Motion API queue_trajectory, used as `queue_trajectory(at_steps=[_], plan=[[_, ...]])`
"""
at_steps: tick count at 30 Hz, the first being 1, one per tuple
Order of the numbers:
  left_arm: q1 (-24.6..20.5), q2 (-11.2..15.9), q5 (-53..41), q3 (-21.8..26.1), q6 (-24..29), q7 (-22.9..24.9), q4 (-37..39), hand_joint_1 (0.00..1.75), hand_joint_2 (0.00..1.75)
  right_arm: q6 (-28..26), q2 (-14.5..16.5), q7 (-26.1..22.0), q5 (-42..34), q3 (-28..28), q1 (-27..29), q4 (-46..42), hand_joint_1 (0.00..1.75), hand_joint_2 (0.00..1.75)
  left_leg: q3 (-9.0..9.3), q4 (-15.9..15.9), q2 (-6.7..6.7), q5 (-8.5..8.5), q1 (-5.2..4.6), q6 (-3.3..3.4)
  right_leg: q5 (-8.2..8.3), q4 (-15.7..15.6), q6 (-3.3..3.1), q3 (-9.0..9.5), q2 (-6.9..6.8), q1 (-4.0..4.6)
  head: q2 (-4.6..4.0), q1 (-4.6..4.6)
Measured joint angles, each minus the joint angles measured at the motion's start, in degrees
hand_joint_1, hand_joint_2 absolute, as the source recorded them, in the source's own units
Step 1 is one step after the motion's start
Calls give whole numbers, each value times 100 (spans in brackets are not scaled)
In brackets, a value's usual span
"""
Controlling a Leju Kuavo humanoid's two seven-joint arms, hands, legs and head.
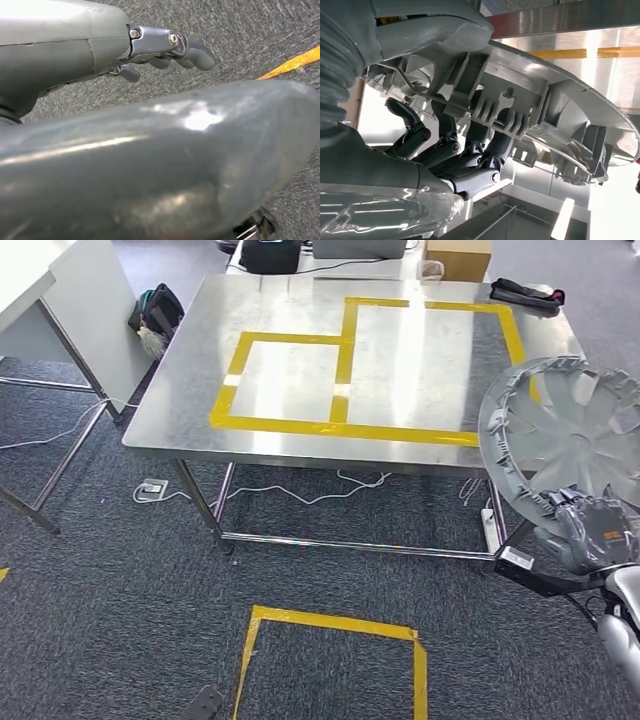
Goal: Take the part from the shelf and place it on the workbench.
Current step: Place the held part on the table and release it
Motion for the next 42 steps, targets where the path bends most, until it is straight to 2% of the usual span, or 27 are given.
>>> queue_trajectory(at_steps=[8,12,15,16,18,20,21,22,23,25,26,27,29,30,32,33,35,36,37,38,39,41,42], plan=[[-7,0,145,166,39,73,-1,0,0,11,2,3,-2,-16,2,0,175,175,-3,21,0,-31,-42,33,-5,-16,28,11,2,-43,0,-1],[-20,2,120,193,52,103,-1,0,0,38,2,8,-2,-16,-10,1,175,175,-3,22,1,-64,-69,89,-7,-22,77,28,3,-70,0,-2],[-41,-1,110,219,61,103,-2,0,0,50,2,14,-3,-19,-35,1,175,175,66,-43,2,-160,-40,167,-49,87,133,14,-3,-65,0,4],[-47,-2,108,224,63,103,-3,0,0,54,2,15,-4,-20,-48,2,175,175,111,-56,2,-203,-26,198,-134,243,141,-60,-10,-61,0,16],[-49,-4,107,229,67,103,-2,0,0,57,2,16,-7,-21,-71,3,175,175,190,-59,8,-253,-16,227,-399,901,151,-422,-21,-61,0,33],[-31,-8,107,231,67,113,-1,0,0,59,2,17,-6,-17,-69,5,175,175,275,-53,16,-308,-9,211,-618,1647,176,-920,-23,-75,0,37],[-18,-8,107,232,67,117,-1,0,0,61,2,17,-7,-16,-59,6,175,175,337,-49,19,-348,-1,190,-615,1796,197,-1078,-25,-87,0,39],[-6,-9,107,232,67,122,-1,0,0,64,2,18,-8,-15,-49,8,175,175,420,-47,21,-400,13,164,-509,1723,222,-1138,-29,-104,0,39],[1,-9,107,233,67,122,-1,0,0,68,2,19,-9,-15,-43,10,175,175,513,-44,21,-463,30,136,-302,1439,255,-1099,-38,-125,0,41],[10,-4,107,239,67,124,-1,0,0,75,8,17,-8,-10,-35,25,175,175,666,-13,21,-613,42,69,294,642,332,-934,-81,-186,0,49],[8,-1,106,245,70,126,0,0,0,81,17,17,-4,-2,-35,38,175,175,704,-1,21,-676,40,39,483,366,319,-868,-90,-201,0,55],[7,4,106,251,72,130,1,0,0,86,25,14,-1,4,-31,47,175,175,722,15,22,-726,36,6,594,210,283,-836,-86,-206,0,54],[-7,8,105,264,81,134,0,0,0,95,35,13,0,6,-38,55,175,175,727,46,25,-758,39,-39,534,179,152,-792,-52,-198,0,50],[-17,8,106,269,86,136,-1,0,0,95,33,12,-6,-1,-39,53,175,175,675,150,38,-730,41,-76,517,173,113,-763,-42,-206,0,46],[-46,4,105,274,96,136,-3,0,0,96,34,22,-14,-7,-40,57,175,175,350,669,94,-701,66,-182,450,149,54,-661,-40,-228,0,35],[-51,-2,106,275,97,136,-3,0,0,96,34,25,-15,-6,-31,61,175,175,98,1041,125,-773,94,-249,404,134,32,-602,-39,-230,0,31],[-36,-10,106,276,97,137,-3,0,0,97,34,23,-14,2,-10,73,175,175,-366,1624,156,-1130,164,-344,298,119,12,-465,-35,-239,0,27],[-23,-13,106,277,100,141,-3,0,0,98,35,22,-14,6,1,80,175,175,-520,1725,161,-1283,190,-365,241,116,8,-388,-28,-245,0,25],[-13,-13,106,278,107,150,-3,0,0,100,36,21,-15,8,13,85,175,175,-605,1667,162,-1324,207,-369,183,115,9,-310,-20,-251,0,24],[-9,-12,105,281,121,162,-3,0,0,102,36,21,-16,9,24,89,175,175,-625,1449,163,-1202,213,-353,122,114,16,-232,-12,-255,0,24],[-8,-11,104,285,139,176,-3,0,0,104,37,21,-16,10,33,90,175,175,-603,1111,163,-898,209,-318,62,113,29,-161,-7,-257,0,22],[0,-4,104,299,176,200,-2,0,0,107,44,21,-17,12,39,93,175,175,-543,384,161,-99,181,-231,-51,116,88,-64,8,-248,0,27],[8,-2,104,305,190,208,-2,0,0,110,49,21,-17,13,35,97,175,175,-522,174,157,174,165,-205,-98,109,130,-38,16,-242,0,30]])
